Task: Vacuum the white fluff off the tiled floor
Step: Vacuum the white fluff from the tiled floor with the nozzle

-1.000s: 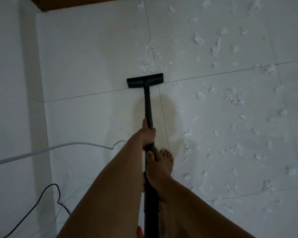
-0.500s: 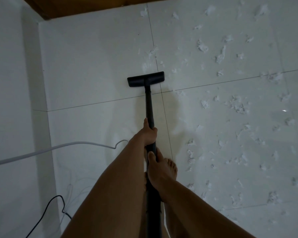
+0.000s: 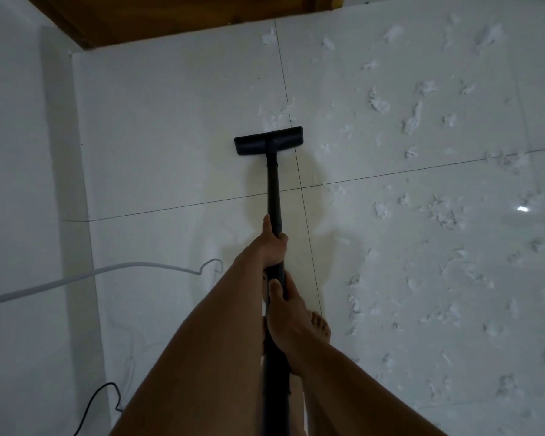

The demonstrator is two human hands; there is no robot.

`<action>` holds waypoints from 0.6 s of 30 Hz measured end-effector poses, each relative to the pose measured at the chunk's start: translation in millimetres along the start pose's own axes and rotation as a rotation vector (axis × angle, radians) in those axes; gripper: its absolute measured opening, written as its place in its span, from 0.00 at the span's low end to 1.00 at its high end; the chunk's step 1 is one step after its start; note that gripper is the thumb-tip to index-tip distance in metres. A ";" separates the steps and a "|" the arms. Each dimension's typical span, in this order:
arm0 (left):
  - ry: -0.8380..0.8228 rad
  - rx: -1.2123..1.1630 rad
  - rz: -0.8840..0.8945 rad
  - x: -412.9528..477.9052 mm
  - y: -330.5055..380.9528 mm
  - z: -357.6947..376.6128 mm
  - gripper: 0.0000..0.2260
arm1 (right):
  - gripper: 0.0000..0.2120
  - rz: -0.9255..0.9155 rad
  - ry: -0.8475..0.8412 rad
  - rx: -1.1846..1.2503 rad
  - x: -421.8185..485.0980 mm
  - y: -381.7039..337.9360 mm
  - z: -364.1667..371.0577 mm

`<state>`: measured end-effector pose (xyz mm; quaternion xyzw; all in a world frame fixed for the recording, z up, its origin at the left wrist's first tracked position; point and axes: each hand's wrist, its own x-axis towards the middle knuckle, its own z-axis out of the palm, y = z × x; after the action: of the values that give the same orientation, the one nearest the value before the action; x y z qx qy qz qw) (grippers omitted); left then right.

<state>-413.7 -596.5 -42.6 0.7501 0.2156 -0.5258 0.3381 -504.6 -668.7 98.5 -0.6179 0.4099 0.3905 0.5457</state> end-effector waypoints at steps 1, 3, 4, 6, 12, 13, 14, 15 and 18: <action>0.003 0.004 0.000 2.6 2.7 -3.6 0.32 | 0.18 0.009 -0.022 0.009 5.0 -2.7 3.9; 0.006 0.003 -0.002 8.1 8.1 -10.8 0.32 | 0.18 0.010 -0.045 0.058 15.0 -5.0 10.4; 0.006 -0.001 -0.002 10.2 11.0 -14.3 0.32 | 0.17 0.021 -0.046 0.072 20.8 -7.0 12.8; 0.003 -0.002 -0.003 13.6 17.5 -22.0 0.32 | 0.16 0.041 -0.048 0.117 24.5 -18.4 14.5; 0.005 -0.021 -0.003 25.6 38.4 -44.6 0.32 | 0.14 0.010 -0.046 0.159 42.8 -44.8 19.7; 0.006 -0.021 -0.003 28.0 41.8 -48.4 0.32 | 0.15 0.015 -0.046 0.178 44.8 -50.2 19.0; 0.007 -0.019 -0.002 30.5 45.1 -52.4 0.32 | 0.15 0.011 -0.052 0.190 45.7 -56.4 18.7; 0.006 -0.016 -0.002 32.9 48.2 -56.6 0.32 | 0.15 0.015 -0.063 0.191 48.1 -60.4 19.4; -0.001 -0.007 0.000 39.5 57.0 -70.7 0.32 | 0.17 0.020 -0.069 0.193 52.8 -76.5 22.9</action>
<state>-315.5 -584.5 -48.1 0.7487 0.2173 -0.5253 0.3409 -415.1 -644.9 74.2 -0.5448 0.4325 0.3756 0.6125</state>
